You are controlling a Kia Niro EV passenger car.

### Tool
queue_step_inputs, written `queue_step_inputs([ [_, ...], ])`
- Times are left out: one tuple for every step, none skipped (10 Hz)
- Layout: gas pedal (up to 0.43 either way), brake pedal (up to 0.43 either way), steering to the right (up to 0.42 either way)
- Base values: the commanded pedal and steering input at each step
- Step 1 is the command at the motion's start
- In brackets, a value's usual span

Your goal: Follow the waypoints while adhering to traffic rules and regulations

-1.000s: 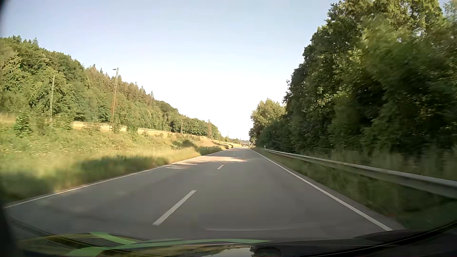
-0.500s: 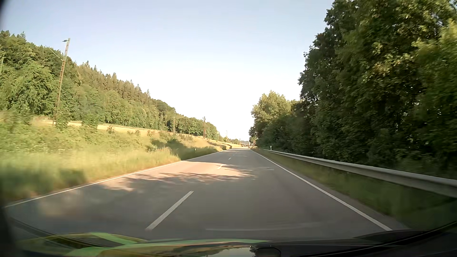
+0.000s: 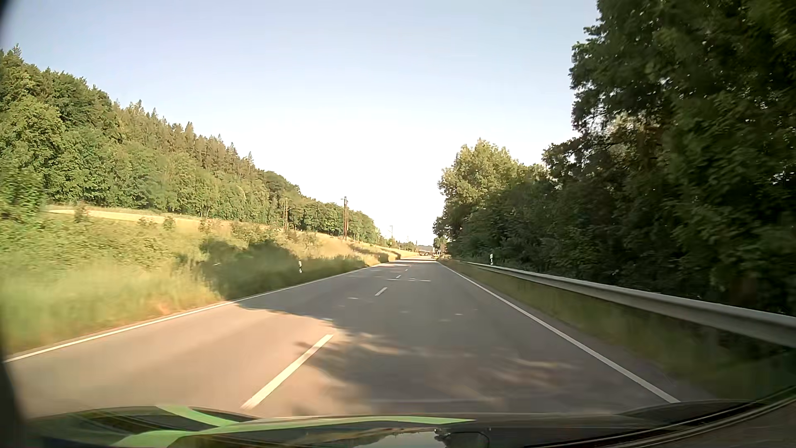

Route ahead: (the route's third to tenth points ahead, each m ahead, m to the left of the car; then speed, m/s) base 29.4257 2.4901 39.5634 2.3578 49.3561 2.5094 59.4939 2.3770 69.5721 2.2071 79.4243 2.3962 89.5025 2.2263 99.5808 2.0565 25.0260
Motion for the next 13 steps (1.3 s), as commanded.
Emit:
queue_step_inputs([
  [0.197, 0.0, 0.0],
  [0.189, 0.0, 0.0],
  [0.189, 0.0, 0.0],
  [0.189, 0.0, 0.0],
  [0.189, 0.0, 0.0],
  [0.197, 0.0, 0.0],
  [0.209, 0.0, 0.0],
  [0.209, 0.0, 0.0],
  [0.22, 0.0, 0.0],
  [0.22, 0.0, -0.001],
  [0.228, 0.0, -0.001],
  [0.228, 0.0, -0.001],
  [0.228, 0.0, -0.001],
])
